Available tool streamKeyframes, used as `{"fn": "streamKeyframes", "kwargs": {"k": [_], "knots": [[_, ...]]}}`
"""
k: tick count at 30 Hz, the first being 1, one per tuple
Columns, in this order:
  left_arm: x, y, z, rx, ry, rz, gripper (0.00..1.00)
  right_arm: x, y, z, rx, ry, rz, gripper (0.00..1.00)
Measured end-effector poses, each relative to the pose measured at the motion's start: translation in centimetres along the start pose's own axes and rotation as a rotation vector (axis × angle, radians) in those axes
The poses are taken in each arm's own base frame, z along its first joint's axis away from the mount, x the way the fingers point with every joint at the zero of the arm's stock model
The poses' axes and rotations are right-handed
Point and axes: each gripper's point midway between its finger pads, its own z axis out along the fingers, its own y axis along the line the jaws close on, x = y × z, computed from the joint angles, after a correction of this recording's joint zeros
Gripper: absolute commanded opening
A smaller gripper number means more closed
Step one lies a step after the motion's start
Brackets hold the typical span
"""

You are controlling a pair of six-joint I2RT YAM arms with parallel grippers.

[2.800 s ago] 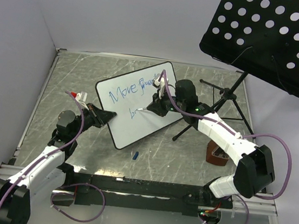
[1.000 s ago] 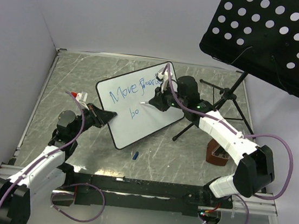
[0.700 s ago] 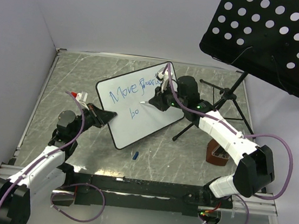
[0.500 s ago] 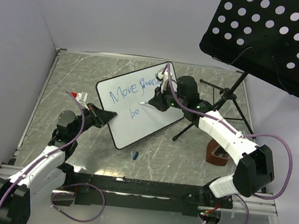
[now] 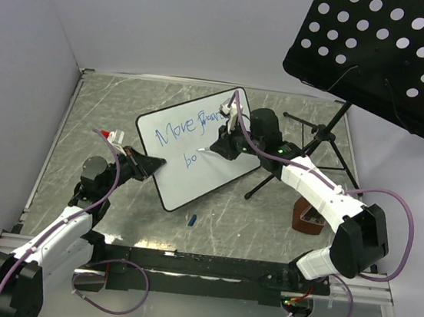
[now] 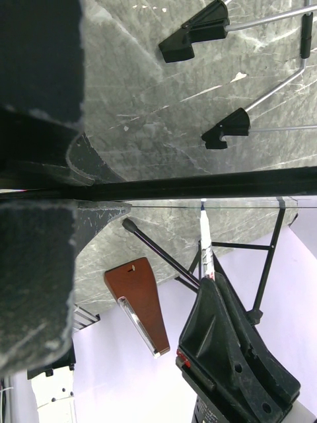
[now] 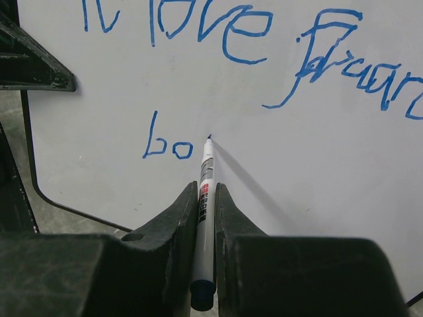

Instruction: Write a sentence on the whiteboard

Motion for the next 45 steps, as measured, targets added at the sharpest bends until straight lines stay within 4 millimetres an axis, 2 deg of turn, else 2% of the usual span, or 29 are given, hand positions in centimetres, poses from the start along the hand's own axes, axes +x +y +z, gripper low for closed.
{"fn": "streamKeyframes", "kwargs": {"k": [20, 27, 38, 45], "knots": [[0.1, 0.1, 0.0, -0.005, 0.0, -0.003, 0.01, 1.5, 0.6, -0.1, -0.033, 0.035, 0.0, 0.0], [0.1, 0.2, 0.0, -0.006, 0.0, -0.004, 0.01, 2.6, 0.9, -0.4, -0.043, 0.059, 0.003, 0.0], [0.1, 0.1, 0.0, -0.004, 0.0, -0.003, 0.01, 2.7, 0.5, -0.6, -0.014, 0.068, 0.001, 0.0], [0.1, 0.1, 0.0, -0.001, 0.0, -0.001, 0.01, 2.0, 0.1, -0.8, 0.012, 0.056, -0.006, 0.0]]}}
